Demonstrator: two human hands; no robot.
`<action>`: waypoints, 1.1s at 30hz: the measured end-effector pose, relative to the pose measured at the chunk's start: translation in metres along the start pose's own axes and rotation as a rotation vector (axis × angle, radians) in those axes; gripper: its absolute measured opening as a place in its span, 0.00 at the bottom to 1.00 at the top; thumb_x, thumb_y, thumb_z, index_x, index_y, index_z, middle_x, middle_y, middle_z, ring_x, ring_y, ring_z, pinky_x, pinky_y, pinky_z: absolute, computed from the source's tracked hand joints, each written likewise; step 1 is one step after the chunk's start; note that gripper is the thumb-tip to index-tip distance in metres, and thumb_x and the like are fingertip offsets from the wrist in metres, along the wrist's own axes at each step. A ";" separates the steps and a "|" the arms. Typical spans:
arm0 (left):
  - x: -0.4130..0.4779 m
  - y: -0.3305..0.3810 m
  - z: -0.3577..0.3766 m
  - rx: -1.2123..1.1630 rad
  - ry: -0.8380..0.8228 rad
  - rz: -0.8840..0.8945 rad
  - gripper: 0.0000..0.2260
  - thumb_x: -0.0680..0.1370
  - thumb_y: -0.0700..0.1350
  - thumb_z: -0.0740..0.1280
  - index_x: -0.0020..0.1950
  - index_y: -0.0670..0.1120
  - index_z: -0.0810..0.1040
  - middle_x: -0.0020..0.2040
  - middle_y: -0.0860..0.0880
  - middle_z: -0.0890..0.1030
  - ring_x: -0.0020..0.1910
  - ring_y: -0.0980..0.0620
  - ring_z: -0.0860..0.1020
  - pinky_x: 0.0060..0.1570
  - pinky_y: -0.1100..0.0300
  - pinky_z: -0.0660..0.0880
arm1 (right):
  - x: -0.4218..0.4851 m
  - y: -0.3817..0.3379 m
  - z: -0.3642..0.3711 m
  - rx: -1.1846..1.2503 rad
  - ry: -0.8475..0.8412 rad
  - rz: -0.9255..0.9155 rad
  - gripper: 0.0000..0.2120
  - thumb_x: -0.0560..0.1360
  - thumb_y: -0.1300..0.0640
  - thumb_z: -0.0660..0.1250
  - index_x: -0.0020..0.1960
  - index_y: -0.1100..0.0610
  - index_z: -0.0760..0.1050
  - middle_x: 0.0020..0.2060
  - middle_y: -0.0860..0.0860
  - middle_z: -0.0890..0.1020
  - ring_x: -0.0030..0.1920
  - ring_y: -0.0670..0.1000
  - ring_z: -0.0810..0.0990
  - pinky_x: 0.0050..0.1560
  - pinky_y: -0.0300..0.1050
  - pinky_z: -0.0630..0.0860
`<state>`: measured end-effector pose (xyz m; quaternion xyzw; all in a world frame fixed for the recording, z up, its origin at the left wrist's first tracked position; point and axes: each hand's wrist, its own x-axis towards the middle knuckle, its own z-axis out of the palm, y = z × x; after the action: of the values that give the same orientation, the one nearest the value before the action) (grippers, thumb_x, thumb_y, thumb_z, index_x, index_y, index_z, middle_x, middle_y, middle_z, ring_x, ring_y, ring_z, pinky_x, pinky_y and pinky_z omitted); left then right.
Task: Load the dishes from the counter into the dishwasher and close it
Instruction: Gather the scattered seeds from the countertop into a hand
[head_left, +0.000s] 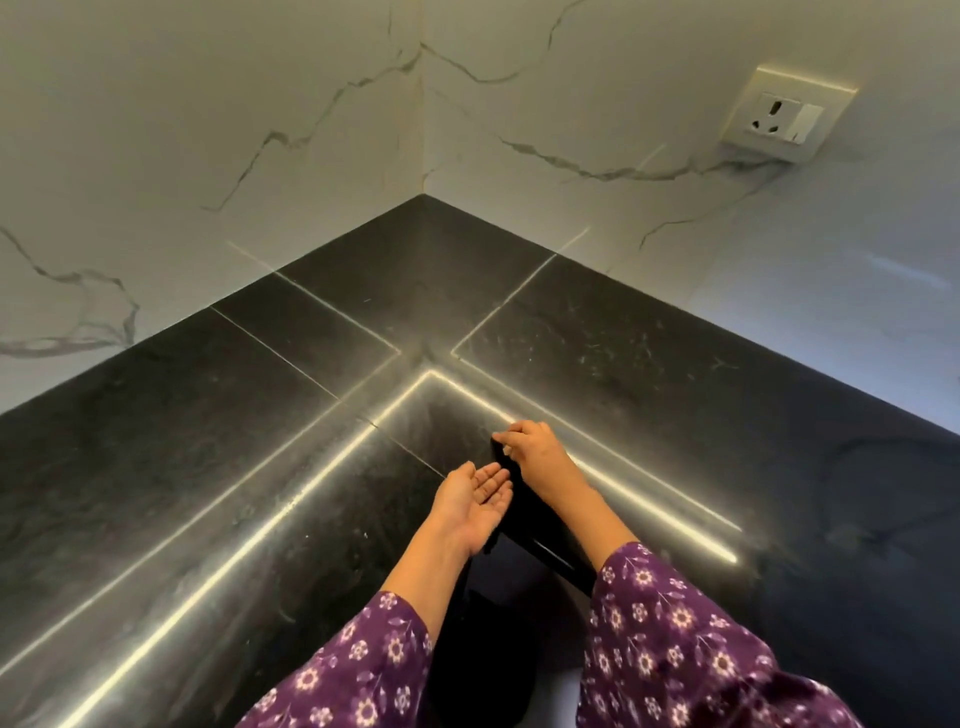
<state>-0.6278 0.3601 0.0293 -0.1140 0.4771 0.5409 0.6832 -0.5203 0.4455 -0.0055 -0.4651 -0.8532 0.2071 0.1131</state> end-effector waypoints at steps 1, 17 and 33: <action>0.000 -0.003 0.000 0.009 0.001 -0.018 0.20 0.84 0.46 0.51 0.69 0.33 0.66 0.68 0.35 0.69 0.69 0.40 0.67 0.69 0.52 0.63 | -0.001 0.000 -0.003 -0.019 -0.011 -0.017 0.15 0.75 0.66 0.63 0.61 0.59 0.78 0.53 0.56 0.79 0.55 0.56 0.72 0.57 0.40 0.68; 0.028 0.002 0.001 1.307 0.119 0.694 0.13 0.75 0.38 0.65 0.60 0.44 0.77 0.52 0.46 0.79 0.49 0.49 0.79 0.53 0.54 0.76 | 0.018 -0.009 -0.024 -0.103 -0.140 0.134 0.08 0.68 0.58 0.71 0.45 0.59 0.77 0.45 0.55 0.80 0.47 0.54 0.78 0.46 0.45 0.73; 0.038 -0.014 0.006 1.787 0.170 1.036 0.05 0.80 0.43 0.59 0.51 0.43 0.72 0.48 0.45 0.74 0.48 0.45 0.74 0.39 0.56 0.65 | -0.018 0.007 -0.017 0.567 0.152 0.395 0.08 0.71 0.69 0.63 0.45 0.59 0.77 0.33 0.48 0.76 0.32 0.44 0.72 0.31 0.29 0.69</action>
<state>-0.6147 0.3824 -0.0017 0.6160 0.7416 0.2073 0.1662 -0.4982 0.4380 0.0063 -0.5855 -0.6444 0.4183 0.2587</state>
